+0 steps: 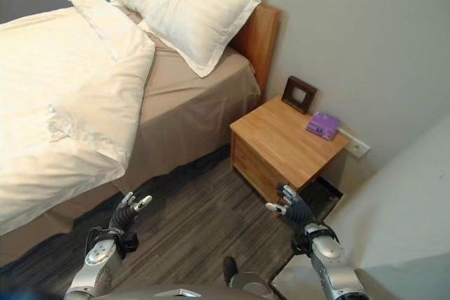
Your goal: Making the bed.
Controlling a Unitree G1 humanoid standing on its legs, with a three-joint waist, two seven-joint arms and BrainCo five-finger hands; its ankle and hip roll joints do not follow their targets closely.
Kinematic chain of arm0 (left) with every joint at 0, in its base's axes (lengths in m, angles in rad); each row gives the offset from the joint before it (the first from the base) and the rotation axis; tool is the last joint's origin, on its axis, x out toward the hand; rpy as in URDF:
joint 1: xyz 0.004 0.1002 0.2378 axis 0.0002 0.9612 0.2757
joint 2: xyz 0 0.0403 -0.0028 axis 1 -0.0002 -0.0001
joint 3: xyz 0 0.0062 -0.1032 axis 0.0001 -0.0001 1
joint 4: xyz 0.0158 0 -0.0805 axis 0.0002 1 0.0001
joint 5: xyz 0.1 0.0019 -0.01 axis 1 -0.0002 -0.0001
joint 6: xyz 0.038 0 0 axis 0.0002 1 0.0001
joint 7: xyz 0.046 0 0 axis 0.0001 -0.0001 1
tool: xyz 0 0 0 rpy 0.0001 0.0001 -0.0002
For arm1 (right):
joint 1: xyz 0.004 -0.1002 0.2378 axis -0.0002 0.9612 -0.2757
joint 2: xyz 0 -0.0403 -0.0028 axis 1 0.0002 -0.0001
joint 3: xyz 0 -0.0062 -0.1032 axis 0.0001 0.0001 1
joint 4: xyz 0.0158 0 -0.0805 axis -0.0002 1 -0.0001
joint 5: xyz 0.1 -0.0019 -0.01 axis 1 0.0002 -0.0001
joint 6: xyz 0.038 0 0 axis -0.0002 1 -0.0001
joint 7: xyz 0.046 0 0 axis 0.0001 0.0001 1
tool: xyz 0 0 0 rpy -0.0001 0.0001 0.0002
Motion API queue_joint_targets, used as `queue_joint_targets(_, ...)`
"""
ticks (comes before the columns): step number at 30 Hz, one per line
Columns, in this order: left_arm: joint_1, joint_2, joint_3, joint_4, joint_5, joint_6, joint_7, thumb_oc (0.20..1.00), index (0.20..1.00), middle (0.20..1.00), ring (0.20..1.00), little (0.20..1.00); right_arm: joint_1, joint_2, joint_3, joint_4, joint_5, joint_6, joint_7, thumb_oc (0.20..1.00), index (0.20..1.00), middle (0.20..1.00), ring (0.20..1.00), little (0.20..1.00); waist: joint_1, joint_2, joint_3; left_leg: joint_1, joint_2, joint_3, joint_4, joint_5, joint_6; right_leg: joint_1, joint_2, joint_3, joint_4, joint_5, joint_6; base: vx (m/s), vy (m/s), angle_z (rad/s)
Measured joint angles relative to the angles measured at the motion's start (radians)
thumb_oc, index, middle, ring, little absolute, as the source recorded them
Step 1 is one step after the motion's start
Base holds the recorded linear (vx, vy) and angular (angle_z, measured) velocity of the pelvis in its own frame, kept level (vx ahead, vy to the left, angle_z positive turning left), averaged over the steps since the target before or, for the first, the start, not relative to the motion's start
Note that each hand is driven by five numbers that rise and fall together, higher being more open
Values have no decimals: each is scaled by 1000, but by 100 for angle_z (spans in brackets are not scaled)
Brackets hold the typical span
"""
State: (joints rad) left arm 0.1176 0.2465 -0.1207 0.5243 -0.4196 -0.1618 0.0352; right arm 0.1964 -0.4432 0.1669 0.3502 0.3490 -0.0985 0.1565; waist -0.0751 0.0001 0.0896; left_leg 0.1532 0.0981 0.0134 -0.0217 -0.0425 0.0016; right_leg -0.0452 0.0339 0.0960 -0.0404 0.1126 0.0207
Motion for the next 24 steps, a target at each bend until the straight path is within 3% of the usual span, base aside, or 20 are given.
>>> queue_joint_targets(2,-9,-7,0,0,0,0,0,1000,1000,1000,1000,1000,11,-1,-2,0,0,0,-1,1000,1000,1000,1000,1000,-4,12,1,11,-4,2,-33,-2,-4,5,-6,0,-22,17,10,0,0,0)
queue_joint_targets(3,-5,-6,0,-2,0,0,0,1000,1000,1000,1000,1000,53,10,0,1,0,2,0,1000,1000,1000,1000,1000,-5,-2,-23,11,-50,17,-75,-8,-10,-38,-56,17,7,27,47,-4,19,6)
queue_joint_targets(4,-1,-5,3,-8,0,7,3,1000,1000,1000,1000,1000,53,17,-6,1,39,2,-23,1000,1000,1000,1000,1000,-2,-1,-24,8,-36,74,-75,-7,-9,-40,-75,-47,3,26,45,-8,47,-4)
queue_joint_targets(5,10,2,11,-34,0,16,5,1000,1000,1000,1000,1000,45,49,-31,0,99,2,-64,1000,1000,1000,1000,1000,5,1,-23,4,-16,138,-75,-6,-7,-53,-102,-170,12,23,46,-18,76,-34)
queue_joint_targets(6,17,12,12,-48,0,19,10,1000,1000,1000,1000,1000,31,77,-54,0,130,1,-88,1000,1000,1000,1000,1000,25,3,-22,2,-4,164,-75,-7,-8,-83,-109,-231,58,9,46,-39,109,-50)
queue_joint_targets(7,21,29,22,-51,-1,19,19,1000,1000,1000,1000,1000,15,91,-56,1,137,0,-108,1000,1000,1000,1000,1000,45,-5,-25,-7,4,165,-72,-14,-19,-107,-120,-261,139,-37,48,-46,120,-32)
queue_joint_targets(10,16,32,35,-38,-9,19,31,1000,1000,1000,1000,1000,-36,82,-67,0,140,1,-120,1000,1000,1000,1000,1000,57,-21,-9,-52,8,163,-29,-10,-25,-97,-124,-293,96,-20,28,-5,172,34)
queue_joint_targets(11,24,31,52,-34,-9,19,31,1000,1000,1000,1000,1000,-59,63,-53,-1,131,2,-118,1000,1000,1000,1000,1000,60,-19,4,-64,0,144,-7,-11,-28,-65,-139,-330,72,-13,32,14,253,69)
queue_joint_targets(14,24,33,56,-4,-10,19,35,1000,1000,1000,1000,1000,-81,53,-30,0,130,5,-108,1000,1000,1000,1000,1000,100,-24,20,-67,-32,114,9,-16,-22,-54,-181,-357,97,-28,43,8,240,47)
queue_joint_targets(16,31,36,59,15,-10,20,39,1000,1000,1000,1000,1000,-105,71,1,0,128,6,-98,1000,1000,1000,1000,1000,115,-34,37,-69,-81,109,27,-18,-21,-73,-237,-367,159,-39,85,25,319,41)
queue_joint_targets(17,29,28,68,27,-10,19,41,1000,1000,1000,1000,1000,-122,70,14,-4,121,7,-89,1000,1000,1000,1000,1000,113,-29,56,-98,-103,122,66,-29,33,-119,-290,-361,279,-33,94,145,259,55)
queue_joint_targets(18,23,28,70,40,-10,20,41,1000,1000,1000,1000,1000,-130,67,32,-7,120,7,-85,1000,1000,1000,1000,1000,108,-31,76,-96,-123,119,73,-31,45,-186,-331,-358,427,-23,102,132,159,61)
queue_joint_targets(19,37,29,73,40,-10,20,43,1000,1000,1000,1000,1000,-124,75,45,-9,120,11,-79,1000,1000,1000,1000,1000,112,-26,79,-97,-133,96,77,-38,51,-222,-362,-329,522,7,102,102,79,102)
queue_joint_targets(20,28,36,71,37,-10,20,44,1000,1000,1000,1000,1000,-90,87,47,-26,120,12,-78,1000,1000,1000,1000,1000,100,-25,88,-96,-152,43,97,-37,72,-262,-375,-239,646,36,107,156,55,113)
queue_joint_targets(21,38,45,67,34,-10,19,45,1000,1000,1000,1000,1000,-71,97,52,-15,120,18,-76,1000,1000,1000,1000,1000,107,-18,76,-96,-148,33,89,-22,94,-287,-345,-172,672,11,129,245,68,109)
queue_joint_targets(23,77,82,73,31,-10,19,48,1000,1000,1000,1000,1000,-86,113,55,-23,121,23,-62,1000,1000,1000,1000,1000,121,-25,69,-104,-141,10,61,-26,103,-325,-264,-151,607,-19,125,316,43,56)
queue_joint_targets(24,72,94,70,41,-10,24,49,1000,1000,1000,1000,1000,-91,121,37,-24,121,21,-62,1000,1000,1000,1000,1000,100,-17,74,-116,-139,-21,61,-13,123,-307,-214,-126,526,-52,126,317,4,79)
